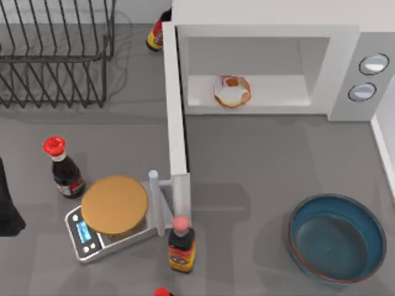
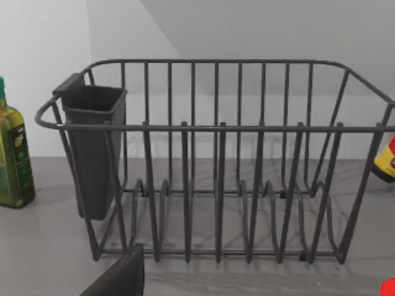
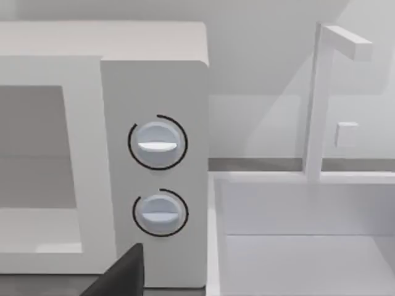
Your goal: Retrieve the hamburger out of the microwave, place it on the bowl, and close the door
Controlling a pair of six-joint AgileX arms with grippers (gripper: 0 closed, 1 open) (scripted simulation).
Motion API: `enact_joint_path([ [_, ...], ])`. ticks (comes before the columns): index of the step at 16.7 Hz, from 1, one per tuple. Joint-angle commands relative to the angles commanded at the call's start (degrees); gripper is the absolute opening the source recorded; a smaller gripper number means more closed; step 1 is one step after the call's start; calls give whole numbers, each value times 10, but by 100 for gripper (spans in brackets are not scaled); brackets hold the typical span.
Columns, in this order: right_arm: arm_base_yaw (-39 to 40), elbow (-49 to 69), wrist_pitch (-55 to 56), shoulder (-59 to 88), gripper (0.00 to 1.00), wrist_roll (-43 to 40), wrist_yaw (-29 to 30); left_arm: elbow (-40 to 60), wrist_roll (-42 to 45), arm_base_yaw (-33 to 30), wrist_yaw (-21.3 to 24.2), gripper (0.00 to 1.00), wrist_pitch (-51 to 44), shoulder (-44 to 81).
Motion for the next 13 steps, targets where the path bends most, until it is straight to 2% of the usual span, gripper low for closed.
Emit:
enact_joint_path([
  [9, 0, 0, 0, 0, 100, 0, 0, 0, 0, 0, 0, 100, 0, 0],
  [13, 18, 36, 22, 58, 100, 8, 18, 0, 0, 0, 0, 100, 0, 0],
])
